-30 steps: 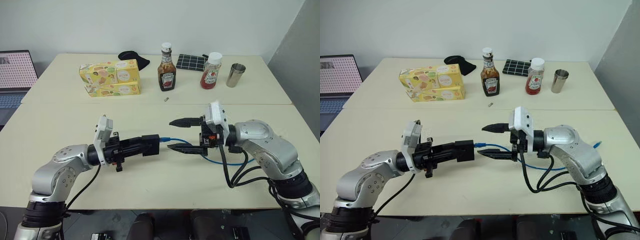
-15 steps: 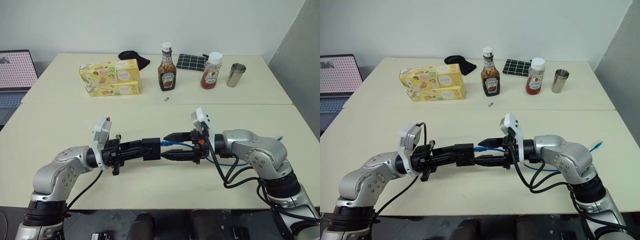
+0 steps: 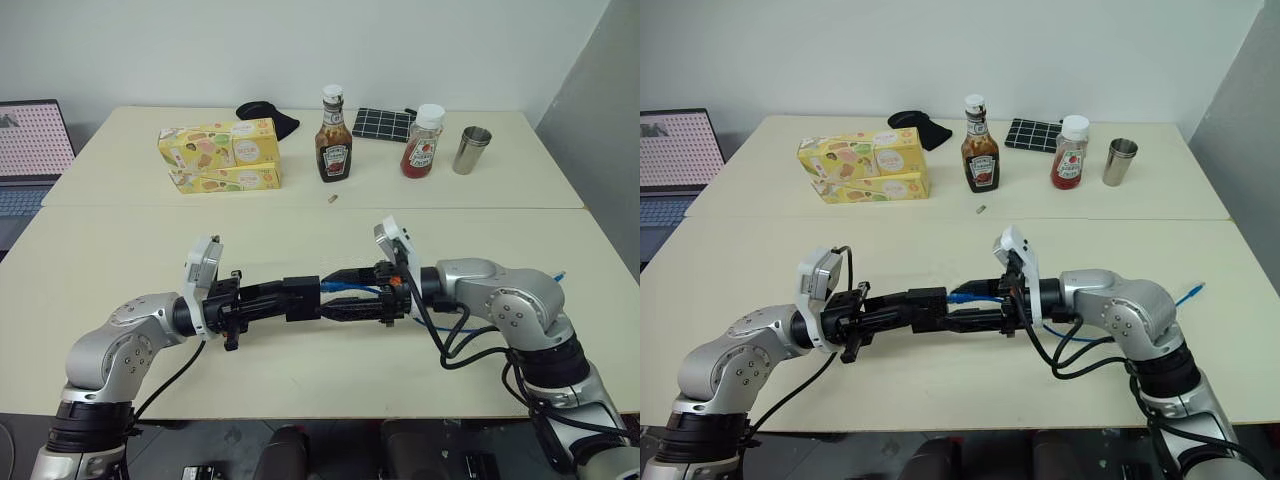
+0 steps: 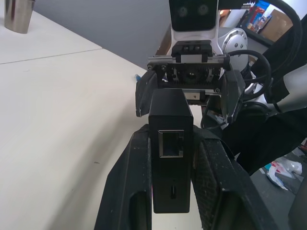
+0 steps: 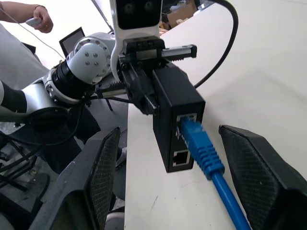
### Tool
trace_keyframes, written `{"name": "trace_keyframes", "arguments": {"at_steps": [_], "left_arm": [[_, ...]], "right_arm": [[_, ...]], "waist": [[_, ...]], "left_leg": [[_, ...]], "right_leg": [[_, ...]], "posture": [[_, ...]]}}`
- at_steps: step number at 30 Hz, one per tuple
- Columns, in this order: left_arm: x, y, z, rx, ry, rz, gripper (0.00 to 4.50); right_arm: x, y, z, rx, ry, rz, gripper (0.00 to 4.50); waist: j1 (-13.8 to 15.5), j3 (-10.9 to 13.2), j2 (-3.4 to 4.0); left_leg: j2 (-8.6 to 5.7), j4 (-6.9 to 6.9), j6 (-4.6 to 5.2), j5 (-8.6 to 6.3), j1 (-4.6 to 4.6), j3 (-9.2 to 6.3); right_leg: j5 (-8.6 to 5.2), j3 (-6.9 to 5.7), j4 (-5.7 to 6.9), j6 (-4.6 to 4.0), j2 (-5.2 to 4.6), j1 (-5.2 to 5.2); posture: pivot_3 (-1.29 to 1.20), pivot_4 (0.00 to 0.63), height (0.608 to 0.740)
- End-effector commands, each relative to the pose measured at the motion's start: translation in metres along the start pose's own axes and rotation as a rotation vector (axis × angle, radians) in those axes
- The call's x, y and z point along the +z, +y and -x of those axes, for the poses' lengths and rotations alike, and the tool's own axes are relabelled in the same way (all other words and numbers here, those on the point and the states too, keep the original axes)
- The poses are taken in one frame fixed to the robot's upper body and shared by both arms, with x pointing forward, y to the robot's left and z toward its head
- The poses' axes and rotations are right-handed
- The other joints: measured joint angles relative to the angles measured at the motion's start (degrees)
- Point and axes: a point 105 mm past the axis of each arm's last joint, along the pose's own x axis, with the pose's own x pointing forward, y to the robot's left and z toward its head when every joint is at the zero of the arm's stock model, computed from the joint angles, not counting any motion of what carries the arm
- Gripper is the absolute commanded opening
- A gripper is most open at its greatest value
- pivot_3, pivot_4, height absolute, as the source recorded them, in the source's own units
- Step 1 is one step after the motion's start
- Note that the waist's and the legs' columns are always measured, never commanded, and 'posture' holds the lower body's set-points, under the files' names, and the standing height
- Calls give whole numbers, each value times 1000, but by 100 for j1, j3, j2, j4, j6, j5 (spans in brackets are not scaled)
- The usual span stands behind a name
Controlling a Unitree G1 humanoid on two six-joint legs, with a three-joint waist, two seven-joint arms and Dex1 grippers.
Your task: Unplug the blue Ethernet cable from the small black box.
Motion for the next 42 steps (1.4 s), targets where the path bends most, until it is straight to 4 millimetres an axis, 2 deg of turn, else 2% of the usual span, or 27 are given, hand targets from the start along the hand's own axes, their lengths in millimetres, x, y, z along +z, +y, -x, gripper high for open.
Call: {"name": "trace_keyframes", "arguments": {"at_steps": [1,11,12,16,19,24,26,34,42], "left_arm": [[9,-5,1,-13,-16,-49,765],[9,-5,1,-10,-21,-46,765],[9,-5,1,-10,-22,-46,765],[9,-4,0,-11,-25,-46,765],[9,-4,-1,-14,-27,-47,765],[10,-5,-2,-18,-33,-44,765],[10,-5,-2,-23,-33,-41,765],[10,-8,-2,-43,-34,-35,765],[7,0,13,53,-51,-26,765]], "right_arm": [[12,2,3,8,-37,21,3461],[12,-2,4,-13,-37,25,3461],[11,-3,4,-20,-33,30,3098],[10,-4,4,-26,-25,41,2262],[10,-5,4,-27,-20,47,1437],[8,-4,5,-23,-8,55,374],[8,-4,5,-21,-6,55,111],[7,-5,6,-3,17,55,81],[-6,-19,33,-78,64,8,81]], "waist": [[0,0,0],[0,0,0],[-1,0,0],[0,0,0],[0,0,0],[-1,0,0],[0,0,0],[0,0,0],[2,0,0]], "left_leg": [[0,0,0,0,0,0],[0,0,0,0,-1,1],[0,0,0,0,-1,1],[0,0,0,0,-1,1],[0,-1,0,0,-1,1],[-1,-1,0,0,-1,1],[0,-1,0,0,-1,1],[0,-1,0,0,-1,2],[0,-1,0,0,-3,2]], "right_leg": [[0,0,0,0,0,0],[0,1,0,0,0,-1],[0,1,0,0,0,-1],[0,1,0,0,0,-1],[0,1,0,0,0,-1],[0,1,0,0,1,-1],[0,1,-1,0,1,-1],[0,1,-1,0,1,-2],[0,1,-2,0,0,-2]], "posture": [[0,150,740],[0,150,740],[0,150,740],[0,150,740],[0,150,740],[0,150,740],[0,150,740],[0,150,740],[0,150,740]]}}
